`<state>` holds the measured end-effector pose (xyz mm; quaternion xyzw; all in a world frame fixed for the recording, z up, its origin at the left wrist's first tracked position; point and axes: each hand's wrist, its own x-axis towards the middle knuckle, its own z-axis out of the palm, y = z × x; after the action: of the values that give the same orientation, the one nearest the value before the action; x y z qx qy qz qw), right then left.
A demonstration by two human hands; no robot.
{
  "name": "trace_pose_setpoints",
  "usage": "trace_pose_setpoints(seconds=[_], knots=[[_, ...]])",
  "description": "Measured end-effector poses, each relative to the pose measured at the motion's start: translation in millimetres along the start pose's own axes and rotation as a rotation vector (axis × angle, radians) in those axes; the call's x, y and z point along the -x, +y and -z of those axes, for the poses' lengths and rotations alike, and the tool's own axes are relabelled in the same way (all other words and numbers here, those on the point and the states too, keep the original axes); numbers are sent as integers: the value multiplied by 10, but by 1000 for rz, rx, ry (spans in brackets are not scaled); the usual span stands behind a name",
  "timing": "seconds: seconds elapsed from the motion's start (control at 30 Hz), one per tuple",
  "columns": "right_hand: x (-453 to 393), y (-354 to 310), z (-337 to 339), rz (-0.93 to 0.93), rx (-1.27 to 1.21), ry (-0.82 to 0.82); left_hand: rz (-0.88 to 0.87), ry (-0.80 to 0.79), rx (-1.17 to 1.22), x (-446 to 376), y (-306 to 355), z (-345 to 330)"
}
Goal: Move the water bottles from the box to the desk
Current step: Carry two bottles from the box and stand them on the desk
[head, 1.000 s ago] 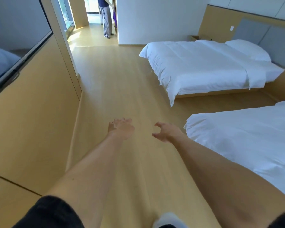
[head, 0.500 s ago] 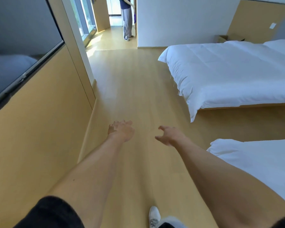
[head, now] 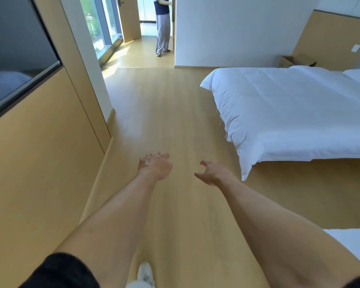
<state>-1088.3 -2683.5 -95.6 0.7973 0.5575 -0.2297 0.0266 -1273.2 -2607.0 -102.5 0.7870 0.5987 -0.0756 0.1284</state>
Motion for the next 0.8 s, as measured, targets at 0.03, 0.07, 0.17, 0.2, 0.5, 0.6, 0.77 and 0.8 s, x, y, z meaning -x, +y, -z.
trace_pose_setpoints(seconds=[0.03,0.07,0.17,0.2,0.5,0.6,0.77,0.8], knots=[[-153,-7,58,-4,-6,2,-5,-10,-1,-172,31,40],[-289,-16,115,-9,-9,7,-9,-16,-4,-335,56,75],[-717,-36,311,-26,-24,18,-44,-25,-16,-885,126,179],[-894,-49,381,-40,-29,23,-62,-26,-19,-1101,148,224],[-2461,-387,1074,-153,-49,51,-199,-30,-7,-2964,133,840],[-2962,-569,1301,-152,-47,64,-222,-21,-13,-3507,91,1074],[-3656,-728,1577,-161,-64,47,-225,-42,3,-4221,8,1251],[-3796,-745,1625,-162,-65,46,-221,-48,3,-4360,-11,1278]])
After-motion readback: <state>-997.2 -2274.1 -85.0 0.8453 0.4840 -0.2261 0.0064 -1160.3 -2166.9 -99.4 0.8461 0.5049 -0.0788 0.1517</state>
